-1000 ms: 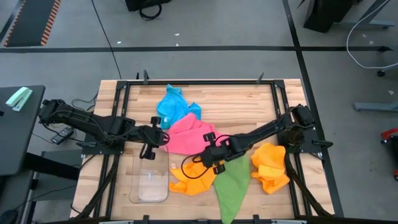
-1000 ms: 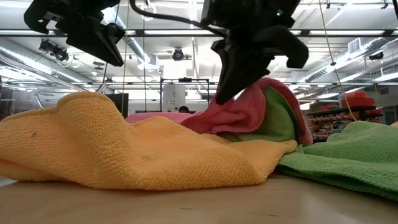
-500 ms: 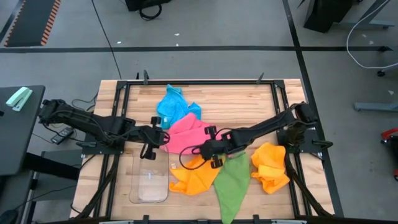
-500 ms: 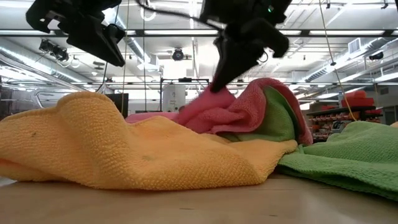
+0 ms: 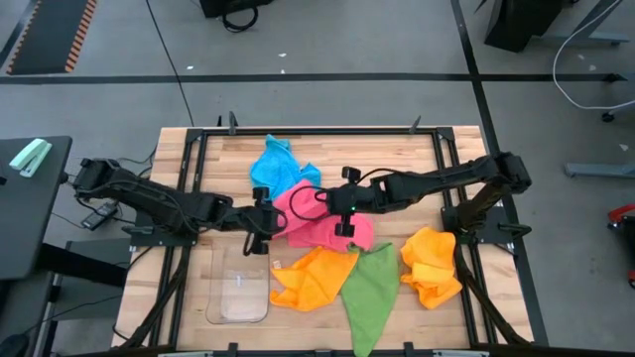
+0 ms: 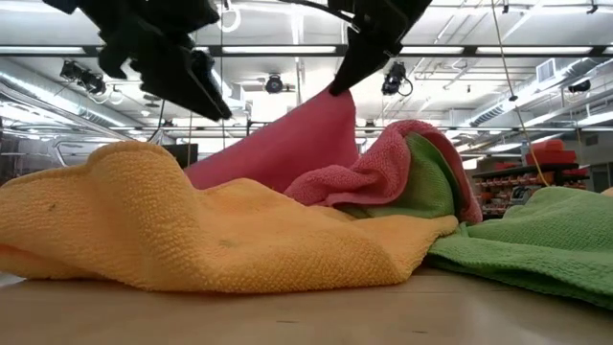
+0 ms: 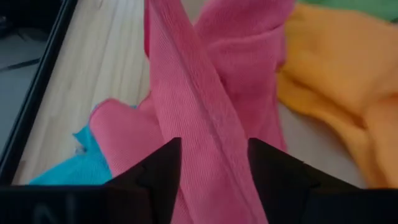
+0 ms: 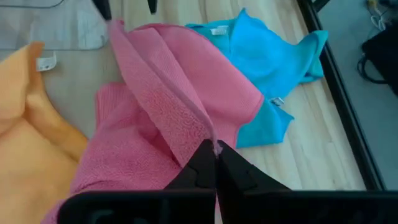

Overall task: Fold microfiber towels
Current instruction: Fold the top pink microfiber cloth

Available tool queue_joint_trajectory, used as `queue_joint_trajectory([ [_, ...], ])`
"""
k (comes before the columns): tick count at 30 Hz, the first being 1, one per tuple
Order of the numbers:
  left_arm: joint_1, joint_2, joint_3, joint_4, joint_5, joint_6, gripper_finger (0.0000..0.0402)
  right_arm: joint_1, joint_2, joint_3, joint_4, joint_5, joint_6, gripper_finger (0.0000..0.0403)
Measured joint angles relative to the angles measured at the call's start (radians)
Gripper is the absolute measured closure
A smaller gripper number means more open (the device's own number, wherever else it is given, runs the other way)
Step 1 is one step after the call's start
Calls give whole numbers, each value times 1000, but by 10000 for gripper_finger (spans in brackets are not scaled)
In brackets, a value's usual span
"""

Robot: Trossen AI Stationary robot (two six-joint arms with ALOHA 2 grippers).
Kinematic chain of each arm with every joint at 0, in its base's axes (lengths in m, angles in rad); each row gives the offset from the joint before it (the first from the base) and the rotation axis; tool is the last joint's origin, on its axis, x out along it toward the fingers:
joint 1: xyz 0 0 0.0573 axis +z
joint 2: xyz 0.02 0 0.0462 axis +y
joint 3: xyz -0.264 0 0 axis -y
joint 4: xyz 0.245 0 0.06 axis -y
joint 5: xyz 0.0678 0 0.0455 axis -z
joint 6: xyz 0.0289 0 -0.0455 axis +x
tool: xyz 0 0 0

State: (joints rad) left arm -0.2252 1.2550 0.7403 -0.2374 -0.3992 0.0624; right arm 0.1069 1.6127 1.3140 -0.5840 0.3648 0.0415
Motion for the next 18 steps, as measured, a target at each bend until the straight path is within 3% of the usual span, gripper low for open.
queue_joint_trajectory([
  [7, 43, 89, -1, -1, 24, -37, 172, 0, -2, 0, -12, -8, 0, 402],
  [12, 87, 115, 0, 4, 117, -78, 187, -1, -35, 0, -25, 30, 0, 402],
  [18, 95, 112, 2, -1, 128, -78, 210, -12, -71, 0, -41, 39, -1, 402],
])
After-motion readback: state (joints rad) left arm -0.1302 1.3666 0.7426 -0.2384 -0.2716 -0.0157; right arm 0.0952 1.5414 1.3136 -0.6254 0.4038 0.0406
